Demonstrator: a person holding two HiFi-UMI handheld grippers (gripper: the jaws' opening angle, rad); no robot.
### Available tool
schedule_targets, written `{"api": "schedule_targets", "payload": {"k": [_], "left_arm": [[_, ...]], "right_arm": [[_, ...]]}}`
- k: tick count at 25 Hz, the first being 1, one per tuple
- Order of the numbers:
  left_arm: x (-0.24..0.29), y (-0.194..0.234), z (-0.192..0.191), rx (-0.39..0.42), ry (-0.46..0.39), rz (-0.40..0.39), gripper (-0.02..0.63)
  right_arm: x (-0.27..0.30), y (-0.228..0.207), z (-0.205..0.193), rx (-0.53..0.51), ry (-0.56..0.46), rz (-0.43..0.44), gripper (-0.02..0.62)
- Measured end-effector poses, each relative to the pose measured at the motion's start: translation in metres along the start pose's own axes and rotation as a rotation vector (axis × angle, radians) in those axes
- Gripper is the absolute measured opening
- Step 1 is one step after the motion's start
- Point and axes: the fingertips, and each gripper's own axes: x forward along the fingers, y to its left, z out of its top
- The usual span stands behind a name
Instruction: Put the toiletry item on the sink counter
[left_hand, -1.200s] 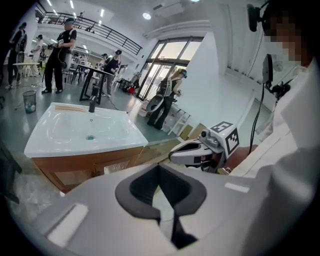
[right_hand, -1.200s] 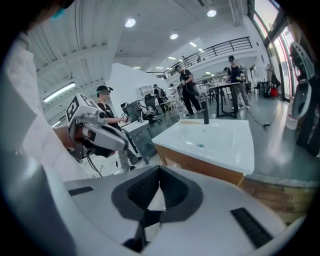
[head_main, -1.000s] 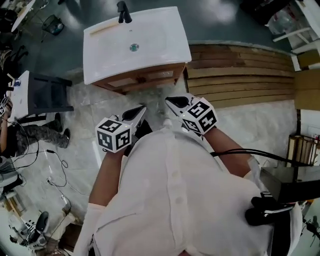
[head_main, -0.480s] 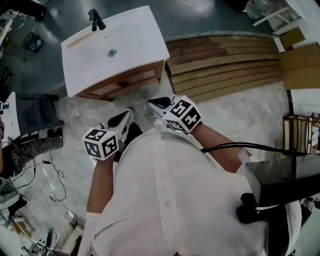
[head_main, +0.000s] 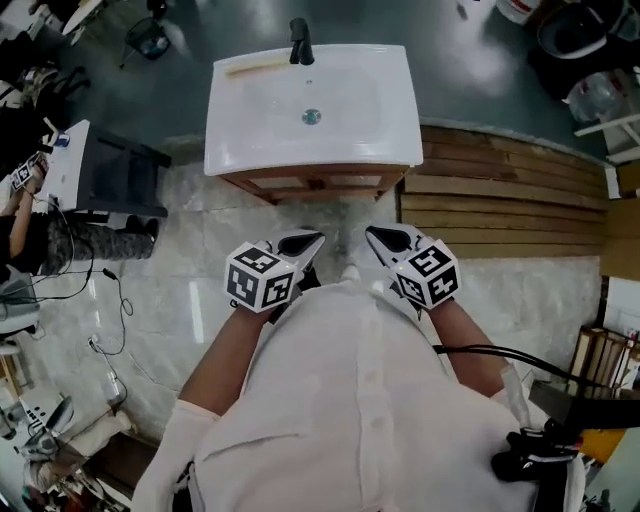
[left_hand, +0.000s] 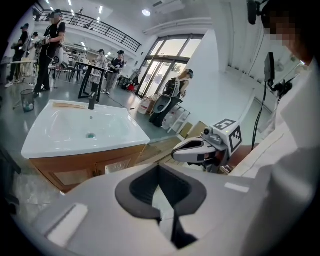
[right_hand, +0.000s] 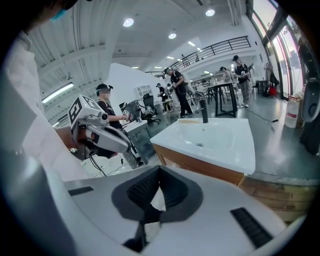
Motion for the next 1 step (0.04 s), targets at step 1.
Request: {"api": "schedule_targets", "payload": {"k": [1], "left_arm": [[-0.0028,0.0028,0.0013,-0.001,0.003,-0.005,0.006]], "right_arm": [[0.0016,0.0001,0.0024,0.005,0.000,-0.007,0.006]]}}
